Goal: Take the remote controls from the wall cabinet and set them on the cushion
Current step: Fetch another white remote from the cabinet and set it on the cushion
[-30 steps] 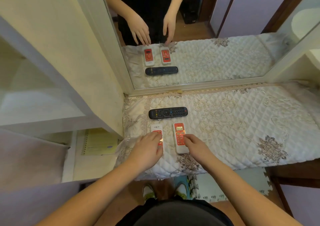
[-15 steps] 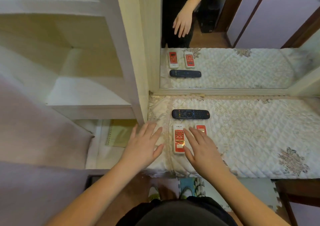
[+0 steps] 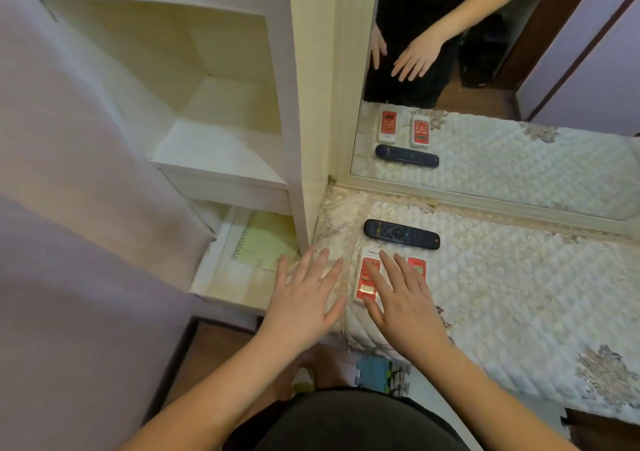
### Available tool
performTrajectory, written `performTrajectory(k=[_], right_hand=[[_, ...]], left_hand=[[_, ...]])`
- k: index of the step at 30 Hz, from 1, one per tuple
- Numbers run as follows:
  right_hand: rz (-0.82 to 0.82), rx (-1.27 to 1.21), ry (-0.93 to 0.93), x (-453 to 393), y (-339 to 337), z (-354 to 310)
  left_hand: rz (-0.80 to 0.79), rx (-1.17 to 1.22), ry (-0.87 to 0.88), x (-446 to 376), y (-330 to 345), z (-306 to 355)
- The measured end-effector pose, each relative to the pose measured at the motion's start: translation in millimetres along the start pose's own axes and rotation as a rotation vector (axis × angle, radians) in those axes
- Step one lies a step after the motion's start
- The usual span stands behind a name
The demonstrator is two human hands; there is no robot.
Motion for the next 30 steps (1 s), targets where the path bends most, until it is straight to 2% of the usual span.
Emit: performTrajectory(k=[7, 15, 20, 24, 30], right_hand=[[0.014, -0.055, -0.122, 11, 7, 12], [-0.079, -0.061, -0.375, 16, 22, -25], [-0.046, -0.054, -0.533, 21, 14, -74], [-0.049, -0.068, -0.672, 35, 10, -128], [-0.045, 0.001, -0.885, 89, 12, -231]], left_hand=[[0.007, -0.033, -0.173, 31, 3, 22], [0.005, -0.041, -0.445, 93, 0, 17], [0.013, -0.020, -0.662, 149, -2, 0], [0.070, 0.023, -0.767, 198, -7, -6], [0.134, 0.046, -1.026, 314, -17, -32]])
Point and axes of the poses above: each hand's wrist, its own x-axis away from the middle knuckle, its own y-axis out of the palm, z = x × y, the point moved 6 cm from there along -x, towards the middle knuckle, and after that the axes turned 1 degree about z, right-handed, at the moved point
